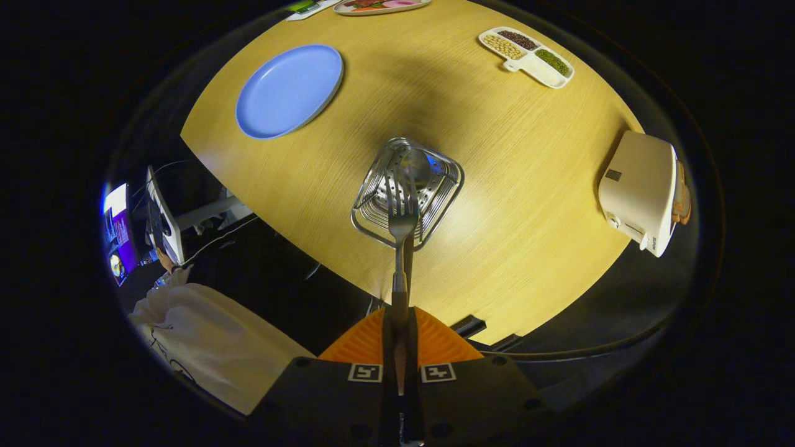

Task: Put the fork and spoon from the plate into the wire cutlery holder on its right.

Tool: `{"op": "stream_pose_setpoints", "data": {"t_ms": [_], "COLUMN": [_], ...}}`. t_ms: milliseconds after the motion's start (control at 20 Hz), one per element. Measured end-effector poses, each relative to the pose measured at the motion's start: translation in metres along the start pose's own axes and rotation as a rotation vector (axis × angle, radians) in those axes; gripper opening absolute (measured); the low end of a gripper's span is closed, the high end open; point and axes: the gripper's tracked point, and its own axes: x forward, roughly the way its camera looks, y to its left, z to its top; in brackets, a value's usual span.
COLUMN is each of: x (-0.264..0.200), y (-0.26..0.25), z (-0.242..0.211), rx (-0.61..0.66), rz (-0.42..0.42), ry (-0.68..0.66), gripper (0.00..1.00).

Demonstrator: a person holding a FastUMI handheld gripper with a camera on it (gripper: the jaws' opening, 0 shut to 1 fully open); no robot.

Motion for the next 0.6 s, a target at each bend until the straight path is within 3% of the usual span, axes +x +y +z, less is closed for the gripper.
{"op": "stream_pose_setpoints", "data": {"t_ms": [350, 600], "x": [0.007, 0.002], "y": [-0.003, -0.002], "z": [0.009, 0.021], "rx": [-0.014, 0.022], "rz": [0.0, 0.024], "ry": [0.103, 0.062], "gripper": [0.08, 0.19]}}
